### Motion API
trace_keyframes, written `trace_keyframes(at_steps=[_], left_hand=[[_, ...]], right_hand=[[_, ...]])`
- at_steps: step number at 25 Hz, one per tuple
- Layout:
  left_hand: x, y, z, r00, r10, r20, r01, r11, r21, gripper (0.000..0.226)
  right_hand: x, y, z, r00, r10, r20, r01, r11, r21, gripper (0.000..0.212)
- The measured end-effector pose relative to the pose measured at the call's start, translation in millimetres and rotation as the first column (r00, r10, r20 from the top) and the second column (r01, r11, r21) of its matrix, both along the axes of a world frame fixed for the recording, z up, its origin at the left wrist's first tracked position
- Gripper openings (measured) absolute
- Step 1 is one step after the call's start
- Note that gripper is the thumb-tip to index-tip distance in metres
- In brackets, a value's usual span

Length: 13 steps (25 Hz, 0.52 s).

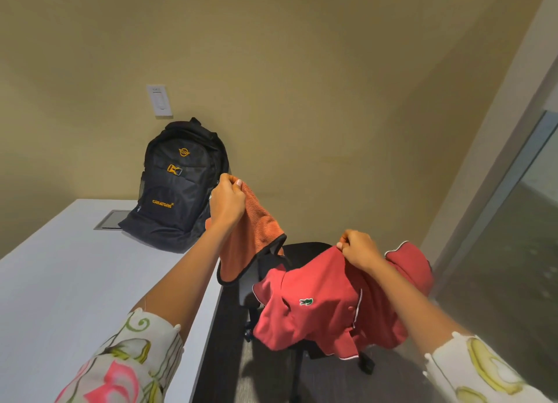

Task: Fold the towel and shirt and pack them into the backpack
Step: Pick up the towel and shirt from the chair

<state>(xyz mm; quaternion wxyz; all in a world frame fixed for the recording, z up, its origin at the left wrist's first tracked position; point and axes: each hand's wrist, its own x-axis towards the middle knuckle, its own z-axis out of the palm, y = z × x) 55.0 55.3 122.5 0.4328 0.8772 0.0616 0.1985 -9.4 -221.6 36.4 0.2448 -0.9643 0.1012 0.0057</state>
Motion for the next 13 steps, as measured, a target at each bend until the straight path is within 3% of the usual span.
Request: trace_keyframes(at_steps=[9,13], left_hand=[[-11.7,15.6,8.8,0.999,0.035,0.013,-0.035,0.999,0.016,0.022],[-17.7,30.7,18.2,0.997,0.07,0.033,-0.07,0.997,0.006,0.021]], right_hand=[[34.4,42.5,90.9,0.957,0.193,0.214,-0.222,0.968,0.12,0.007],[49.3,68.9,117.6,0.924,0.262,0.278,-0.318,0.931,0.181,0.02]])
